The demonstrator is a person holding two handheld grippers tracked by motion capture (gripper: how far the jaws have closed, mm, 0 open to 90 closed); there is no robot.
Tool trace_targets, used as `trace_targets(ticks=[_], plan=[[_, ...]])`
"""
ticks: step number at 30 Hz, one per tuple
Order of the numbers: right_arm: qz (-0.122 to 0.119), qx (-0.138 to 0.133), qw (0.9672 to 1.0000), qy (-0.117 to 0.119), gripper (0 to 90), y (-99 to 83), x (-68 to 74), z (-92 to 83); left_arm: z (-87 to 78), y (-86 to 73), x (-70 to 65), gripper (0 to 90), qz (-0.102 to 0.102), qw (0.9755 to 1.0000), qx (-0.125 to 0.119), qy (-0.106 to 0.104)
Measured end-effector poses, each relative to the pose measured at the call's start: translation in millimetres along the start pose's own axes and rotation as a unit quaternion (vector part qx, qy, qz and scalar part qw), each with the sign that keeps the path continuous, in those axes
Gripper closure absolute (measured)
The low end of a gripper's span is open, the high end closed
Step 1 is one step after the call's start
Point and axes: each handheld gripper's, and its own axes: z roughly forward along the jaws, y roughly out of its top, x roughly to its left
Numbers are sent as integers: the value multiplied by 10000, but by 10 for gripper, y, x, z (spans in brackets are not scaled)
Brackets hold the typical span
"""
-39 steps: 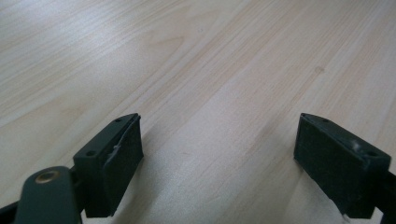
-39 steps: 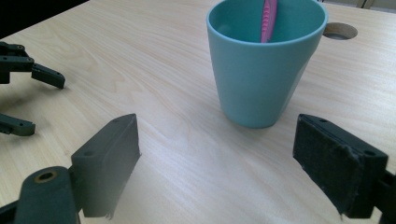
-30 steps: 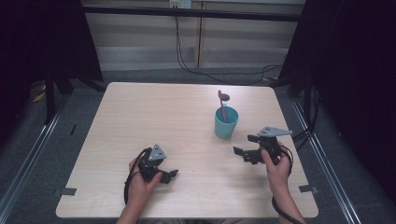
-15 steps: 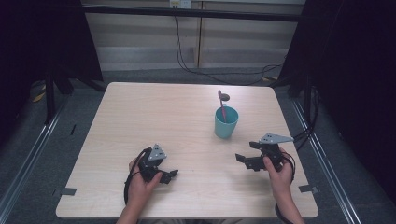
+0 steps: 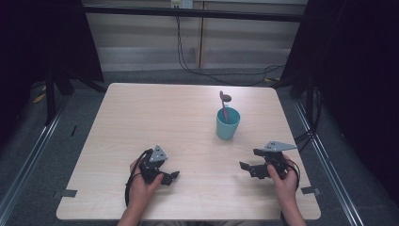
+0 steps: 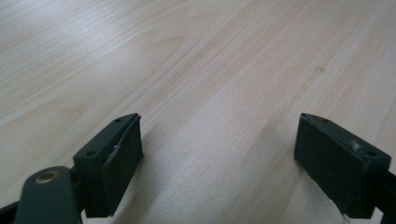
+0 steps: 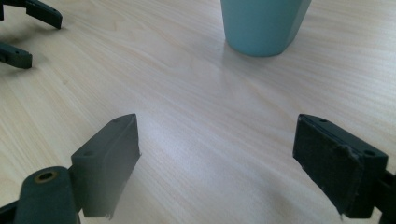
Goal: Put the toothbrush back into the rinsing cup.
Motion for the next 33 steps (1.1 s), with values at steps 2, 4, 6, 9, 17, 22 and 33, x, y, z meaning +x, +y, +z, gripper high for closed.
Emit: trace_targets(ticks=[2,4,6,9,17,22,33], plan=[[-12,14,10000,-11,142,-26,-2,-3,0,0,0,151,0,10000,1,1],[6,38,10000,-14,142,-59,-2,-12,0,0,0,151,2,10000,2,2],[9,49,10000,-19,141,-85,-6,-17,0,0,-1,152,-9,10000,2,-7],[38,78,10000,-38,141,-128,-10,-28,-1,0,1,151,8,10000,5,1],[-23,213,9998,-37,142,-215,6,-36,0,0,0,151,0,10000,0,2],[-131,344,9993,-80,142,-268,18,-33,0,0,0,152,3,10000,2,2],[-453,581,9971,-202,139,-331,38,-18,2,-1,-3,152,-32,10000,-18,-15]])
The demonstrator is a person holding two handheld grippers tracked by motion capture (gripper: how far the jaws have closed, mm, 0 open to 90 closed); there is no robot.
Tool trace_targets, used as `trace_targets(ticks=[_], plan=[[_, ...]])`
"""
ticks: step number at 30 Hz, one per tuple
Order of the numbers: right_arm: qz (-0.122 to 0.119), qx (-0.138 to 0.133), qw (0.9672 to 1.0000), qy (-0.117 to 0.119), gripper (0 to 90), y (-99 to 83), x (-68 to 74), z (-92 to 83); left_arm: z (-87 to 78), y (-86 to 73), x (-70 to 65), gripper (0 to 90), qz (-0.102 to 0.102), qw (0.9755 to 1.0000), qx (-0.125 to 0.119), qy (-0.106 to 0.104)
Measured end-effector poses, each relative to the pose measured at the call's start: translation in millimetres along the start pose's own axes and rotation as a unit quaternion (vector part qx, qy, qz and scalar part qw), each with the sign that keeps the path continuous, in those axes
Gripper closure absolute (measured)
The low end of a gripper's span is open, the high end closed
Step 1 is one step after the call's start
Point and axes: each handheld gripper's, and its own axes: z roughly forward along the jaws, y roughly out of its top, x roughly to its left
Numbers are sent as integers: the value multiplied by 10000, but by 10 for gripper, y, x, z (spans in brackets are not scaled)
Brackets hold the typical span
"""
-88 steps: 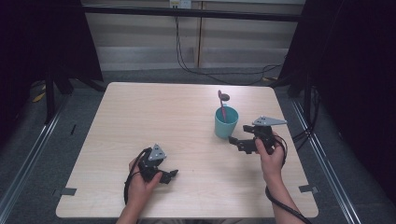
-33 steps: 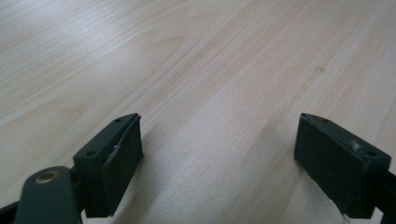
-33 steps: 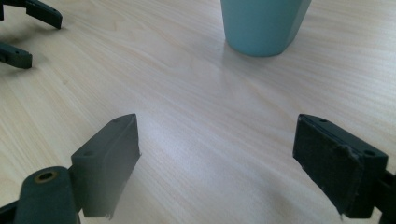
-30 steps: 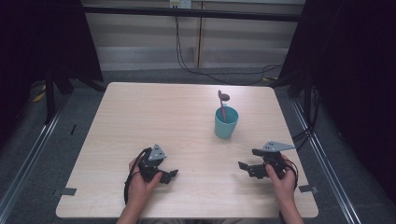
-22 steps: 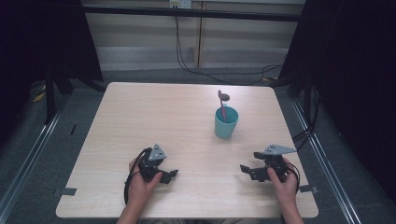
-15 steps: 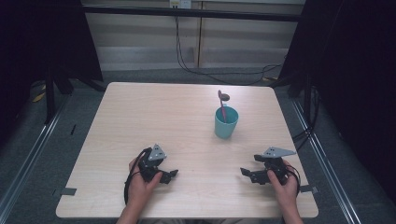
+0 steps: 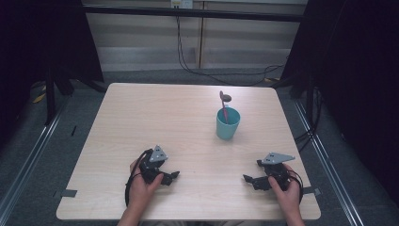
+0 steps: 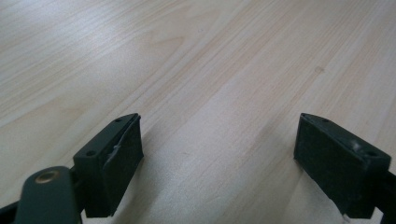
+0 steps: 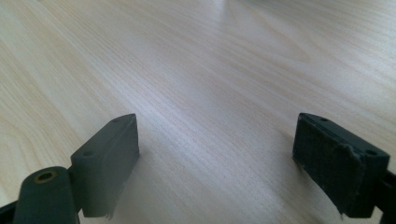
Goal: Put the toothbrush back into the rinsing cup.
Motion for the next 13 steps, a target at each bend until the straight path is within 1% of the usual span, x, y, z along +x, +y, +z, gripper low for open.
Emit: trace_targets(ticks=[1,2,5,13], plan=[[-41,35,10000,-52,136,0,9,2,-1,0,2,151,18,10000,5,4],[-41,35,10000,-52,136,0,9,2,1,0,-1,151,-6,10000,0,-8],[-37,51,10000,-41,123,0,9,2,-1,0,2,152,22,10000,9,3],[-56,58,10000,-30,120,2,6,7,-1,0,1,151,7,10000,10,-9]])
